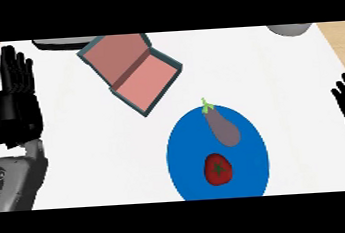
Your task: Pick the tomato from the plate and place it in the cardboard box
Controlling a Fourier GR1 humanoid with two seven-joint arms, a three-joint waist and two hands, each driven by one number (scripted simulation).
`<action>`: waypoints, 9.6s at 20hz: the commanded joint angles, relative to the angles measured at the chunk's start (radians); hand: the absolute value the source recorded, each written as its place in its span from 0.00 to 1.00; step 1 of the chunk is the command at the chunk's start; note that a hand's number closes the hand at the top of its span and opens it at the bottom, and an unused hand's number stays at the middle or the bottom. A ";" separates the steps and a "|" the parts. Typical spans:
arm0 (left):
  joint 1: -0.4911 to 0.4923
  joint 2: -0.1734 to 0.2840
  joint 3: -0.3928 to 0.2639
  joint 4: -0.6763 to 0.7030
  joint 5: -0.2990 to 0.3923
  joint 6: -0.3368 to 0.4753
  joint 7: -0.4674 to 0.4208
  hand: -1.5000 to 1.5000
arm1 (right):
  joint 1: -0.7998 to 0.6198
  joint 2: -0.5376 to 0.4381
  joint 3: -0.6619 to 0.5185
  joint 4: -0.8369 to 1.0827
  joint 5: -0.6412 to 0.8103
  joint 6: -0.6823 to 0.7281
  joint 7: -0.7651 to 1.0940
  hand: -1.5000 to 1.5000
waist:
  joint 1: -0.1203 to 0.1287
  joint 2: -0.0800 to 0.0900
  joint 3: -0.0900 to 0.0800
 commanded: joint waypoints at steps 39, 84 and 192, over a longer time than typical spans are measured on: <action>0.176 0.171 -0.043 0.203 -0.208 -0.151 0.245 0.50 | -0.329 -0.084 0.564 -0.170 0.785 0.722 -0.044 0.00 | 0.007 -0.004 0.021; 0.194 0.046 0.164 0.151 -0.355 -0.341 0.258 0.50 | -0.133 0.320 0.547 -0.089 1.389 0.688 -0.092 1.00 | 0.010 -0.003 0.022; 0.129 0.022 0.228 0.205 -0.406 -0.398 0.223 0.50 | -1.167 0.127 -0.318 1.272 0.690 0.241 -0.464 0.00 | 0.041 0.014 0.022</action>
